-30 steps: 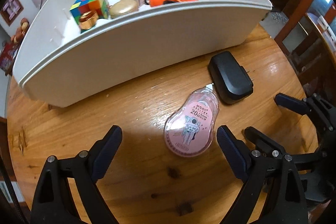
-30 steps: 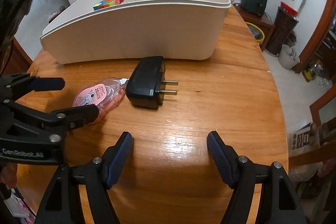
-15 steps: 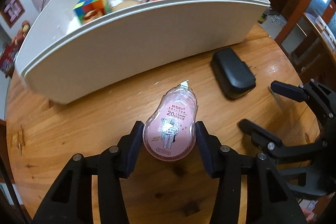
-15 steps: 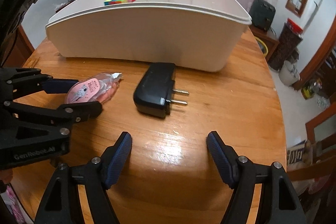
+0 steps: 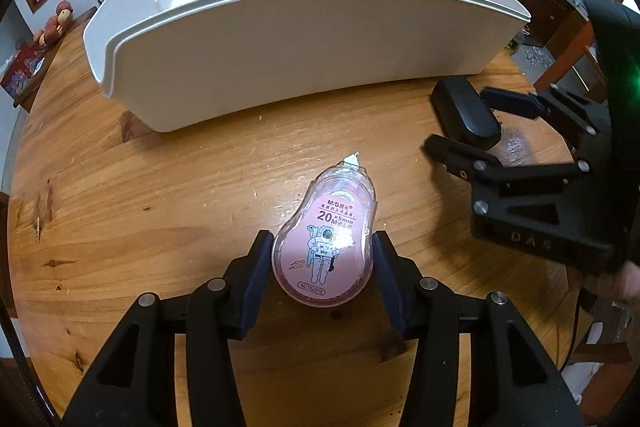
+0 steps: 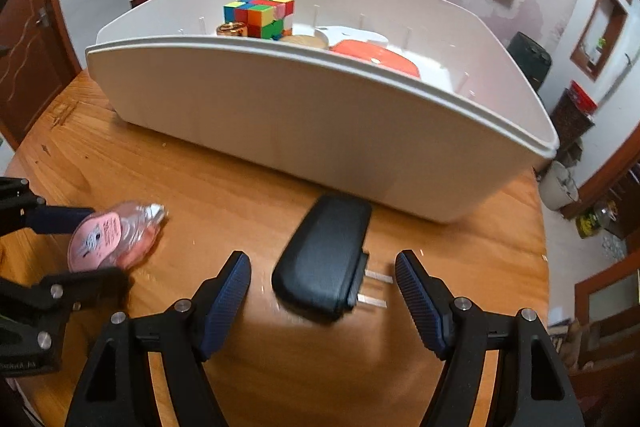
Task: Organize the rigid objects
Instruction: 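Grasp the pink tape dispenser with the left tool while the right tool grasps the black plug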
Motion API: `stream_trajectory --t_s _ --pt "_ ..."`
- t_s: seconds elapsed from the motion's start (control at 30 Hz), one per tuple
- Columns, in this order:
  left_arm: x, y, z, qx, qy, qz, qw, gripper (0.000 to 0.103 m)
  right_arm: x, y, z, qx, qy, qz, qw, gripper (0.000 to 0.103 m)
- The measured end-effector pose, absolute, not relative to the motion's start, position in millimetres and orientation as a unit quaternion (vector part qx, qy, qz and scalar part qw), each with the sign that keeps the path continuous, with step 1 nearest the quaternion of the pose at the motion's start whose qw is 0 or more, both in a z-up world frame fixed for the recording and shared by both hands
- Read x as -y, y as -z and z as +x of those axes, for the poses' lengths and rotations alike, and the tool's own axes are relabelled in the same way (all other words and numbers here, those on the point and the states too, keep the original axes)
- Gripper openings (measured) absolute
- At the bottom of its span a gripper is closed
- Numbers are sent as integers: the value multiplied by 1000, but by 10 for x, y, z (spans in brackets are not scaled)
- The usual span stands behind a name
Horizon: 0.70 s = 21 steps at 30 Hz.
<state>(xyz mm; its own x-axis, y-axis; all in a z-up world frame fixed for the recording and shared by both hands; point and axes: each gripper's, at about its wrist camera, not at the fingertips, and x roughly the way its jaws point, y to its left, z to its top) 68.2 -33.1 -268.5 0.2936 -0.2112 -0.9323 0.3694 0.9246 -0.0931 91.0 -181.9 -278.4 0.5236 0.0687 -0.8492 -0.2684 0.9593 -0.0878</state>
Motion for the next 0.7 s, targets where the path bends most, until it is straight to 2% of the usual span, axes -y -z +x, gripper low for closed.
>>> stream_trajectory --t_s 0.13,0.17,0.23,0.4,0.7 --pt "334 2705 753 -569 182 59 800 53 1869 2794 989 -479 -130 -101 862 76" --pt "331 2704 753 -570 183 57 799 53 1893 2801 1009 -483 -141 -93 859 73" --pt "333 2709 776 -571 182 52 799 53 1952 2780 1016 -480 -155 -86 859 50" --pt "349 2737 868 -574 178 42 798 53 2001 2729 982 -487 -165 -66 855 44" --pt "329 2745 925 -580 174 27 795 53 2118 2545 830 -492 -181 33 851 44"
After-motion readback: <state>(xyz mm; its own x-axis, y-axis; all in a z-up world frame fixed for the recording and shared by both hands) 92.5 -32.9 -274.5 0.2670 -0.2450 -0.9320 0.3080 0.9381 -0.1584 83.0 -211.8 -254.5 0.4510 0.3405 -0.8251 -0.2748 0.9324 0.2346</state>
